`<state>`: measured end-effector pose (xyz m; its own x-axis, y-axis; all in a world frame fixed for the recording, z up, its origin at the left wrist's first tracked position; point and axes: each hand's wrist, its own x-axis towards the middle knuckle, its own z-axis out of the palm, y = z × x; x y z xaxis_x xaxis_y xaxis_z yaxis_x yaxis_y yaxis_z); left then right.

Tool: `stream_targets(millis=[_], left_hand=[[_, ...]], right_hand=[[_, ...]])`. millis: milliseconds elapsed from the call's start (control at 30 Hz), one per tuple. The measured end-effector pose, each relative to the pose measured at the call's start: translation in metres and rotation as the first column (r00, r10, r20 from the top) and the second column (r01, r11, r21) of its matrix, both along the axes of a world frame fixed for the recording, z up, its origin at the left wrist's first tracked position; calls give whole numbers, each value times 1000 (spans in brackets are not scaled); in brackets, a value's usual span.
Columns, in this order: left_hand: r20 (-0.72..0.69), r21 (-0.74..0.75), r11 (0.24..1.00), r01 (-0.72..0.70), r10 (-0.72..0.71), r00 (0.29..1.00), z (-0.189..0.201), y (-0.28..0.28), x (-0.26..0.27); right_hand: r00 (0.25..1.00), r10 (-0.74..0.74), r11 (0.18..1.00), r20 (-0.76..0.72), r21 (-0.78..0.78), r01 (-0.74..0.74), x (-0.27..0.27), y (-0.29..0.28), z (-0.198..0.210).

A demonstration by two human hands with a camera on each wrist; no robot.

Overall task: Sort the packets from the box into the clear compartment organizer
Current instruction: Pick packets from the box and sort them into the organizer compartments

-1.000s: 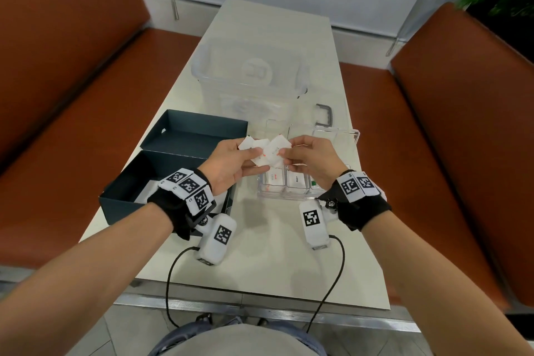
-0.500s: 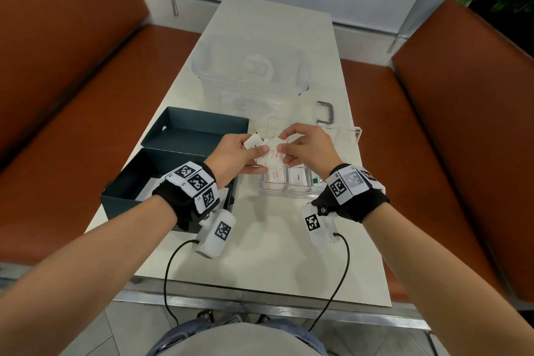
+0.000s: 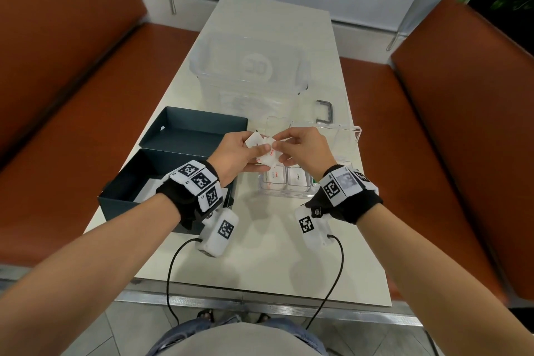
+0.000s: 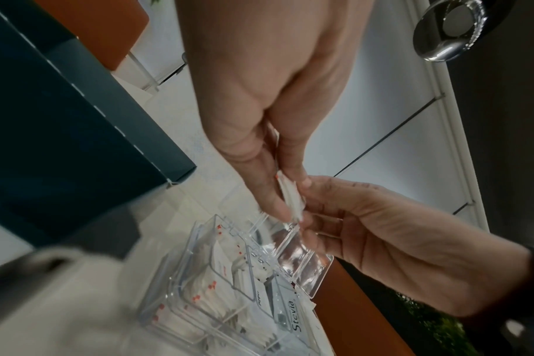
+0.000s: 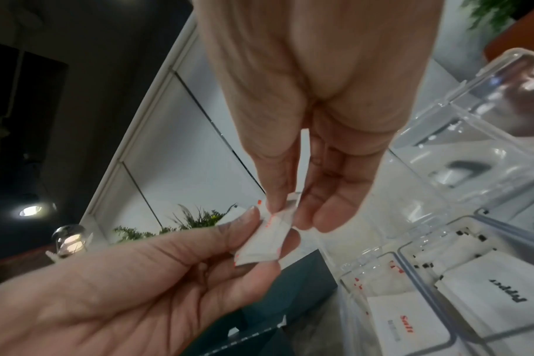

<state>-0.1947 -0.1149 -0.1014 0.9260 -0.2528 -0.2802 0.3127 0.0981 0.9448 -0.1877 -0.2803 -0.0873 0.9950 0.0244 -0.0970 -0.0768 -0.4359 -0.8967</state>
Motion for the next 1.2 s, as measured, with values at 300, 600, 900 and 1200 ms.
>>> stream_targets(millis=[300,600,900,1200], left_hand=[[-54,36,995,-95,97,994,5,16,5],[-67,89,995,-49,55,996,6,23,-3],[-22,160,982,-104,109,994,10,20,-3],[32,273,961,-30,22,999,8,-26,5]], right_hand=[[999,14,959,-36,-282,-23,27,-23,-5],[976,119,763,-180,-613,-206,28,4,-34],[977,171,631,-125,-748,-206,22,16,-47],[993,31,882,116,-470,28,11,-31,-17]])
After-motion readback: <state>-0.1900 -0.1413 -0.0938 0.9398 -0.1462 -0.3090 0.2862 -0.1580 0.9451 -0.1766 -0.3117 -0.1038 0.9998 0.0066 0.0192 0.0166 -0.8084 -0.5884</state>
